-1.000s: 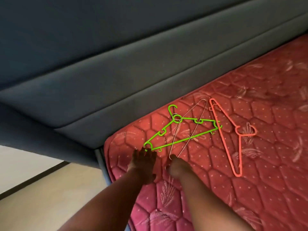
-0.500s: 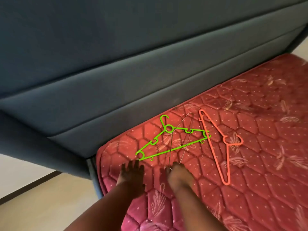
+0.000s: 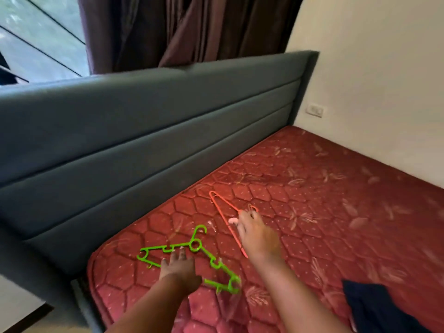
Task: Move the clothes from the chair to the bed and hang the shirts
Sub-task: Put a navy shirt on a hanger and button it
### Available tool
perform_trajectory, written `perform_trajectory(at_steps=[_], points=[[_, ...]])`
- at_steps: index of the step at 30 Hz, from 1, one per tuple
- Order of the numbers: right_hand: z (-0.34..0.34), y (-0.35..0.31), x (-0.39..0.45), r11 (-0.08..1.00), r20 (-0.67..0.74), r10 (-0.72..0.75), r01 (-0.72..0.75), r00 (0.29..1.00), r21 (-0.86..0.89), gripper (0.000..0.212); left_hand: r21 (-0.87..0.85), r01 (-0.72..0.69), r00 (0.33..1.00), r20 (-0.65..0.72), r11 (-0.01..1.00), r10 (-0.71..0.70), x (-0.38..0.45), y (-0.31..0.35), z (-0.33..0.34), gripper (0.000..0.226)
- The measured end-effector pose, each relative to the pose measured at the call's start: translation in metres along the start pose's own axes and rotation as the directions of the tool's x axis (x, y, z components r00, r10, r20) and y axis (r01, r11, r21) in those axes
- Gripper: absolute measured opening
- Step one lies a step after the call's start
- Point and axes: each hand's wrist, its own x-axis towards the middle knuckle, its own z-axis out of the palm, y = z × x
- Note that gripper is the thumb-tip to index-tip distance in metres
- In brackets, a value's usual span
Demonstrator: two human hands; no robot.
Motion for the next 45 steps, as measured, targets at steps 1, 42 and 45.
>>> perform_trajectory(at_steps=[1,42,45], points=[[-0.022,0.008,-0.009,0.998,-0.055,0.023,-0.02,0.998,0.053,0.026,-0.016,0.005,1.0,-0.012,1.0,-0.005,-0.016,0.015,0.004,0.084],[-0.331,0.301,-0.524,0.436,0.656,0.738,-0.854,0.159,-0.284,0.017,0.259,-0.497,0.836,-0.114,0.828,0.537,-0.241,0.33,0.167,0.073],[-0.308,0.33,-0.554,0.585,0.769,0.61,-0.763,0.191,-0.275,0.024,0.232,-0.444,0.868,-0.128,0.865,0.48,-0.259,0.355,0.215,0.073]])
